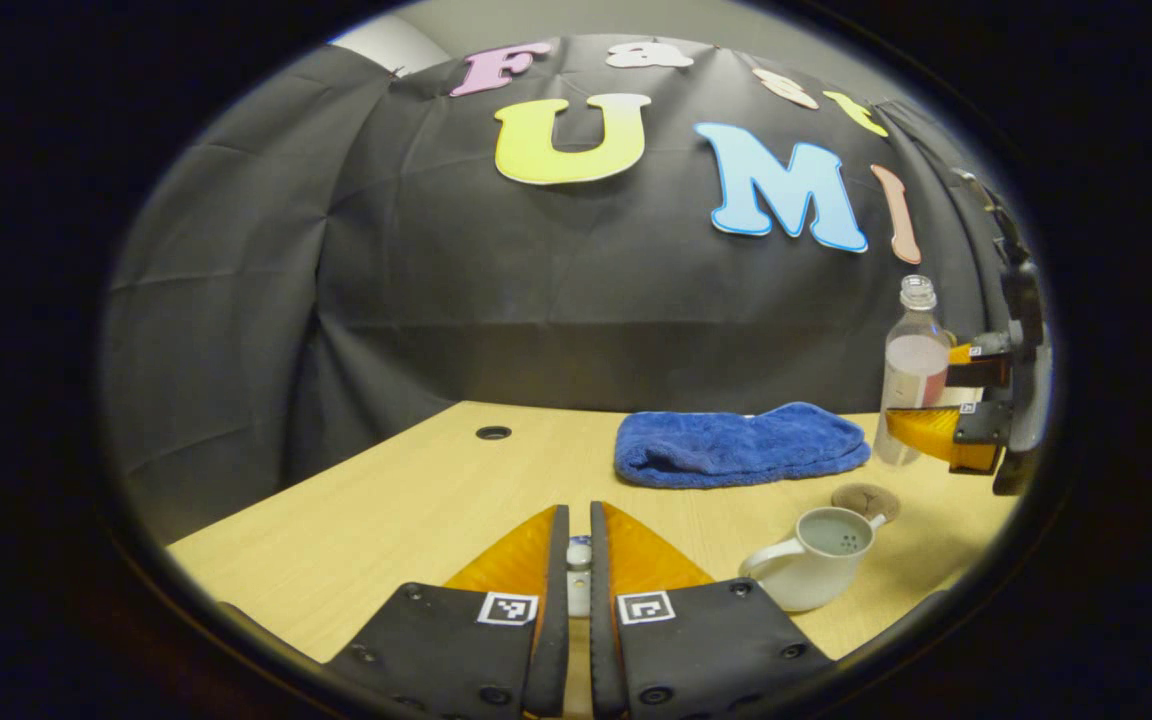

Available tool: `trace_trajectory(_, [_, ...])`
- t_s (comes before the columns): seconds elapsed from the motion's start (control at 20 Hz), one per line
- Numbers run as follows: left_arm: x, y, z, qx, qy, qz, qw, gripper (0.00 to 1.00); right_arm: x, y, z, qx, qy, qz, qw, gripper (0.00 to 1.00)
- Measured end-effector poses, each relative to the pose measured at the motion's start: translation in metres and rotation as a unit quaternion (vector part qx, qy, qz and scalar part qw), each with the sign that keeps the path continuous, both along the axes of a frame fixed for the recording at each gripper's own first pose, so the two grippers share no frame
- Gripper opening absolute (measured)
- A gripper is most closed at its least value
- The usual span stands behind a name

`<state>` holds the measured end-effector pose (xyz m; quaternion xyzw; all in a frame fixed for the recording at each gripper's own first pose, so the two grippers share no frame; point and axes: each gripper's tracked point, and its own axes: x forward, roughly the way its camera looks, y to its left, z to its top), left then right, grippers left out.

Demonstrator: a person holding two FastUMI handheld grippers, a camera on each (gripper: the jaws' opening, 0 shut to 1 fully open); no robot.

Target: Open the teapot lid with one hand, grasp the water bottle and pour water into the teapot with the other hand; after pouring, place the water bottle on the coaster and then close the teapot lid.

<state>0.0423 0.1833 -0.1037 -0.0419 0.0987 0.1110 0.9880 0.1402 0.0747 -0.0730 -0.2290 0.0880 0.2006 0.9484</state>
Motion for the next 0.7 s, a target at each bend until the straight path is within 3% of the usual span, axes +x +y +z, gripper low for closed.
trace_trajectory(0.1, [0.000,0.000,0.000,0.000,0.001,0.000,1.000,0.16,0.002,-0.001,-0.007,0.060,0.043,-0.006,0.997,0.75])
trace_trajectory(0.35, [0.001,-0.001,0.001,0.000,0.002,-0.001,1.000,0.16,0.001,0.001,-0.017,0.129,0.090,-0.020,0.987,0.75])
trace_trajectory(0.7, [0.000,0.000,-0.001,0.002,0.003,0.000,1.000,0.16,0.000,0.000,-0.016,0.142,0.116,-0.031,0.983,0.75])
